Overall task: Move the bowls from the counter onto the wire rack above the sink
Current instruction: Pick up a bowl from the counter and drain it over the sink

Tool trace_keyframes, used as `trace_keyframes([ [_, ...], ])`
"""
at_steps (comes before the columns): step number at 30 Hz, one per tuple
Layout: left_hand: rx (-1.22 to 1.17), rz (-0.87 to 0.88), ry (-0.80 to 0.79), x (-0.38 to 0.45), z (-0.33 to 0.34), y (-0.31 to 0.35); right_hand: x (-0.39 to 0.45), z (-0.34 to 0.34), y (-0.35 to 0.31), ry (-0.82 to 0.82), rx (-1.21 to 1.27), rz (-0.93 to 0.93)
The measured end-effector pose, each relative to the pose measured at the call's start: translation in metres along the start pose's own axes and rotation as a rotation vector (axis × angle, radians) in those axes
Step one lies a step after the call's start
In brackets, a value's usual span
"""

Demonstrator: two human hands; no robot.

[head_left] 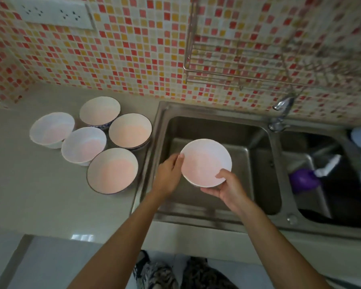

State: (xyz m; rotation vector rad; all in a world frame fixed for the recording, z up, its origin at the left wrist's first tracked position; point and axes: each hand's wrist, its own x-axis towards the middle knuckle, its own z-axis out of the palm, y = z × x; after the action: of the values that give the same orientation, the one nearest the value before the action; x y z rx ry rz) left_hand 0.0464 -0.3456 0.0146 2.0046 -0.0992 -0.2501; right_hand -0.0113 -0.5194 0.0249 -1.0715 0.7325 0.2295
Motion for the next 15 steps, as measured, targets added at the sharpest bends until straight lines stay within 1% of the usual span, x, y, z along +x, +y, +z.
trace_keyframes([
  [5, 0.099, -0.055, -0.094, -0.017, 0.058, -0.030, 0.004, -0.058, -0.002, 0.053, -0.051, 0.045],
  [9, 0.320, -0.113, -0.085, -0.027, 0.083, -0.049, 0.008, -0.091, -0.002, 0.105, 0.020, 0.088],
  [12, 0.498, -0.102, -0.085, -0.037, 0.088, -0.061, 0.016, -0.113, -0.001, 0.141, 0.040, 0.119],
  [15, 0.690, -0.016, -0.053, -0.048, 0.087, -0.082, 0.024, -0.127, 0.002, 0.136, 0.113, 0.124],
])
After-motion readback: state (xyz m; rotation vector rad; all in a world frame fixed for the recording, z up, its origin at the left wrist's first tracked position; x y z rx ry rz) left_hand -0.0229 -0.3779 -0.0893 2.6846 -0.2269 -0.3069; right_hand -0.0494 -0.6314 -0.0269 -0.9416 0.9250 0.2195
